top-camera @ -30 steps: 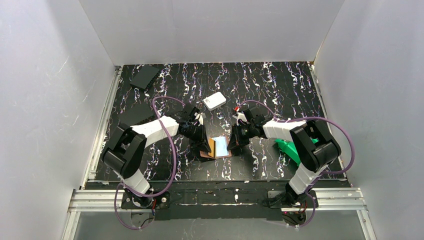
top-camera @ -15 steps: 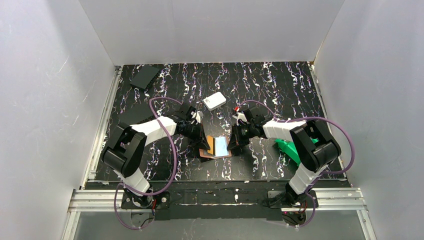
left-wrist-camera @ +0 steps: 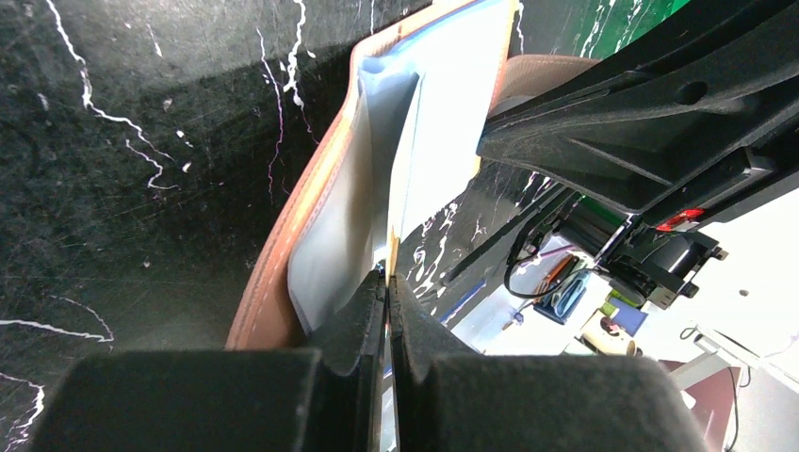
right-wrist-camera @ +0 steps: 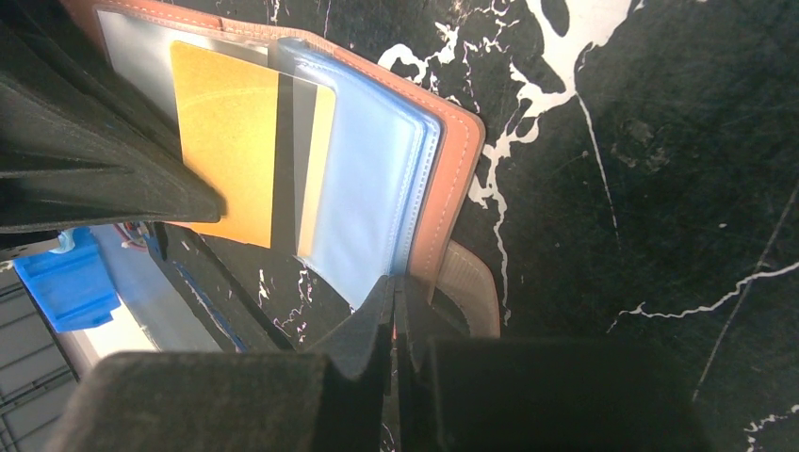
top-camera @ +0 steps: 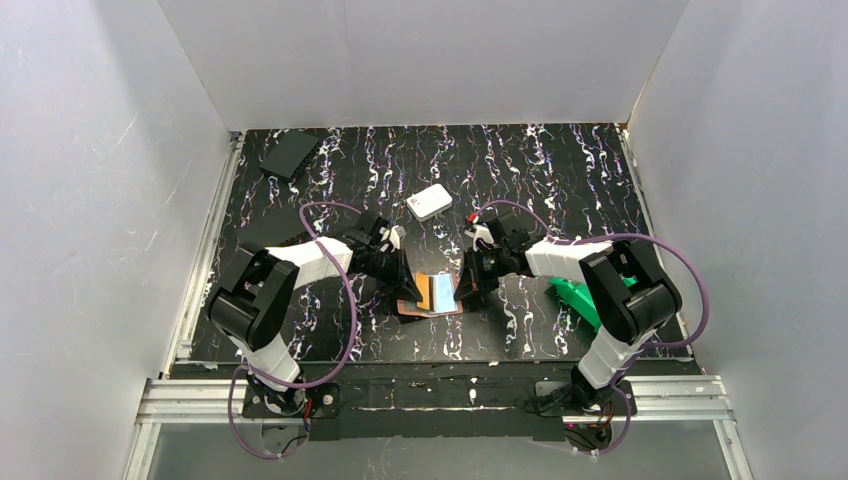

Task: Put the credit cards into the card holder
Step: Insert the credit card into the card holder.

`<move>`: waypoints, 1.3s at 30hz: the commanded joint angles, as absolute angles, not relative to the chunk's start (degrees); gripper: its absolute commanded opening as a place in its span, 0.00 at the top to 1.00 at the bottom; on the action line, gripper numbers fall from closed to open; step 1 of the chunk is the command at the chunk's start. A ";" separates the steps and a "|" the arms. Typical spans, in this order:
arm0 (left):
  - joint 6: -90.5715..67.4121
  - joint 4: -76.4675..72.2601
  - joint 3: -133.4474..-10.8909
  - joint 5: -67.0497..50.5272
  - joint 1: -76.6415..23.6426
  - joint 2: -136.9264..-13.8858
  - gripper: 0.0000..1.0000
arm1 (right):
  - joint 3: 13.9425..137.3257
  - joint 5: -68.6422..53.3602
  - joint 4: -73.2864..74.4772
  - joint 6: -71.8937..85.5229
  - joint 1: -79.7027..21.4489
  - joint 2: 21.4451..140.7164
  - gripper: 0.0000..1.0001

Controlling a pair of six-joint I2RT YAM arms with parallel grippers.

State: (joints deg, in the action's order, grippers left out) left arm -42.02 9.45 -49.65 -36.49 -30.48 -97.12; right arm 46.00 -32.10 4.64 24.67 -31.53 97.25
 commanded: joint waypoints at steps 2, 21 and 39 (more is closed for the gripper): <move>-42.82 8.68 -48.13 -37.24 -30.41 -98.07 1.00 | 46.68 -31.64 5.45 23.99 -32.26 98.64 0.92; -35.94 20.21 -55.68 -27.05 -34.15 -97.00 0.48 | 46.32 -31.46 5.45 24.11 -32.47 97.93 0.93; -35.44 18.69 -62.08 -25.63 -39.58 -101.38 0.44 | 45.13 -31.19 3.52 25.63 -33.05 97.24 0.93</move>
State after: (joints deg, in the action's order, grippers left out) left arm -35.92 18.81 -60.31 -25.45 -38.96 -101.14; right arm 46.00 -31.97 4.34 25.34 -32.12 97.36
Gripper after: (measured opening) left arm 0.558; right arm 0.075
